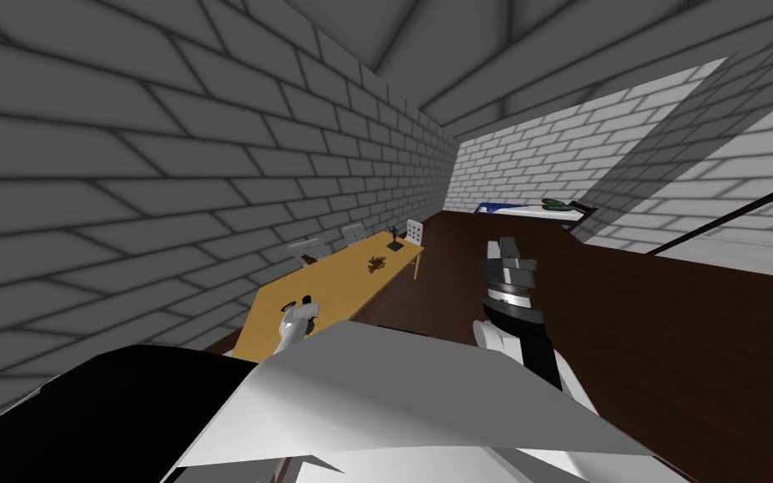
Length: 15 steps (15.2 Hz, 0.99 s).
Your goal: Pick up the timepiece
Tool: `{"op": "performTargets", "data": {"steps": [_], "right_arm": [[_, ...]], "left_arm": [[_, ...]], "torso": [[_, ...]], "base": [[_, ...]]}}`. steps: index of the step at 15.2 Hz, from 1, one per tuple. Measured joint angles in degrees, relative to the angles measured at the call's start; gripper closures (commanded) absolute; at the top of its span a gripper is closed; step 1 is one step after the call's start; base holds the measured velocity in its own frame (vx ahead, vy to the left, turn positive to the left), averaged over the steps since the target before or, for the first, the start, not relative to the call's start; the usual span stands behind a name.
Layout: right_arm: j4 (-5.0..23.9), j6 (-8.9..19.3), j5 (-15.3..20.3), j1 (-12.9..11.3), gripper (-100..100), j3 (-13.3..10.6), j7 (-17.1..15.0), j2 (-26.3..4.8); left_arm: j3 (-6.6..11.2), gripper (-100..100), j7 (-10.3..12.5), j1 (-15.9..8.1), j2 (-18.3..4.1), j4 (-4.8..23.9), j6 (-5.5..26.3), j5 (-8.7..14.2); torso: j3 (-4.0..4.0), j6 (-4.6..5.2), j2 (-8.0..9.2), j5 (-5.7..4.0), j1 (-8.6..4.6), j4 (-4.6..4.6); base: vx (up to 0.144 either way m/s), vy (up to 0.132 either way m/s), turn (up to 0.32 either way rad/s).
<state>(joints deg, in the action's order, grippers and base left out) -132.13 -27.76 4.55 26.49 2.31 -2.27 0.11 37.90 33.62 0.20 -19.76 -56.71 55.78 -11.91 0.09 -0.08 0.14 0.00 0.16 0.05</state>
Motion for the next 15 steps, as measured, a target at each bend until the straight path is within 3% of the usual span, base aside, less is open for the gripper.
{"op": "performTargets", "data": {"steps": [7,8,15], "right_arm": [[-0.01,0.0,0.0,0.01,0,0.0,0.0,0.0],[-0.01,0.0,0.0,0.0,0,-0.01,0.0,0.0],[0.01,0.01,0.0,-0.04,0,-0.01,0.0,0.0]], "left_arm": [[-1.1,100,-3.75,2.37,1.7,-7.51,3.59,1.24],[-1.14,-100,-3.94,2.44,1.76,-7.78,3.8,1.27],[-1.35,-100,-2.33,1.31,-0.85,-8.27,1.53,3.39]], "torso": [[-0.26,0.03,-0.44,-0.04,-0.16,-0.1],[-0.22,0.05,-0.36,-0.03,-0.12,-0.09],[0.48,0.06,0.87,0.04,0.23,0.18]], "base": [[0.086,-0.033,0.116],[-0.05,0.041,-0.142],[-0.217,0.074,-0.144]]}}
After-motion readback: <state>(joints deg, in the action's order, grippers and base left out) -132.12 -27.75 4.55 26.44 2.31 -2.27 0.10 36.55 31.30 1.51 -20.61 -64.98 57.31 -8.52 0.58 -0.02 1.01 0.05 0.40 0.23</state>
